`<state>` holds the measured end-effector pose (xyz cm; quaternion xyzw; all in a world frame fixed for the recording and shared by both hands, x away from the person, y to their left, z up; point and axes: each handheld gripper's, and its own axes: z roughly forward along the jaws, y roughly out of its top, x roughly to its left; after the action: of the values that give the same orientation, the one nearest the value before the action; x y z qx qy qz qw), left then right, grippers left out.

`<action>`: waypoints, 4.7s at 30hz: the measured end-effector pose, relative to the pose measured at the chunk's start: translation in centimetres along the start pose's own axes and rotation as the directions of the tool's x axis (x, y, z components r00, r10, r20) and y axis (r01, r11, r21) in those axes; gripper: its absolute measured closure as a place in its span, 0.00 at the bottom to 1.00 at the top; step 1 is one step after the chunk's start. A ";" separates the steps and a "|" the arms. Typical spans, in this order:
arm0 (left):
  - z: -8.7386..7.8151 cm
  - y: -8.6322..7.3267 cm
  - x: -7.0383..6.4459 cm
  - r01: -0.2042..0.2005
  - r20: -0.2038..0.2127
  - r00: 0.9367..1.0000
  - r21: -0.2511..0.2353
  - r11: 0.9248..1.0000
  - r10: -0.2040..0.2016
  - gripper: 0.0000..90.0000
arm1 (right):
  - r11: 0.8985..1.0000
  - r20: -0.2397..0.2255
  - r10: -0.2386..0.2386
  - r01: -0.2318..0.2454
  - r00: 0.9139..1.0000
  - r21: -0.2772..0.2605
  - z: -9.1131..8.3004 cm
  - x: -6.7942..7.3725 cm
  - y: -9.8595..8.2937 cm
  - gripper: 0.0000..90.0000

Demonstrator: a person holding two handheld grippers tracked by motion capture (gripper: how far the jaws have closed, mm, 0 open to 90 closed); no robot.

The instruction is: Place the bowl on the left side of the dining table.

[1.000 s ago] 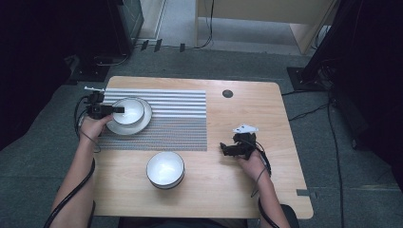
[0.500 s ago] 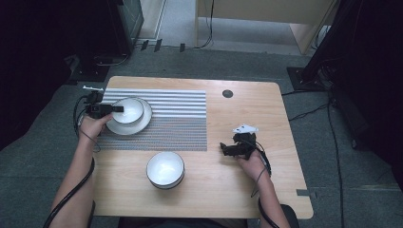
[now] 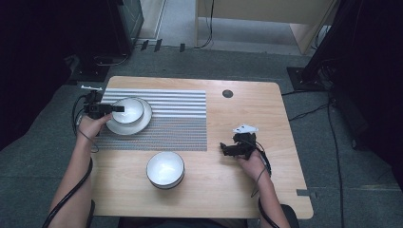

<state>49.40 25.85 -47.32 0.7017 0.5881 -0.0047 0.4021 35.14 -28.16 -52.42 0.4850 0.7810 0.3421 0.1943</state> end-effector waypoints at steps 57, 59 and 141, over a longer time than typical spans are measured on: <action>-4.4 -3.3 -3.2 -0.003 0.059 0.998 0.070 0.998 -0.001 0.42 | 1.000 0.000 -0.002 0.002 1.000 0.001 0.0 0.0 0.0 0.05; -4.5 -3.3 -3.3 -0.004 0.061 0.998 0.068 0.998 0.000 0.42 | 1.000 -0.001 -0.002 0.002 1.000 0.001 0.0 0.0 0.0 0.05; 1.0 -6.7 -11.8 -0.272 0.228 0.943 0.109 0.956 0.243 0.39 | 1.000 -0.003 -0.004 0.004 1.000 0.002 0.0 0.0 0.0 0.05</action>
<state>40.65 15.48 -46.07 0.7943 0.4432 -0.0676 0.4099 35.18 -28.15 -52.41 0.4830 0.7827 0.3418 0.1933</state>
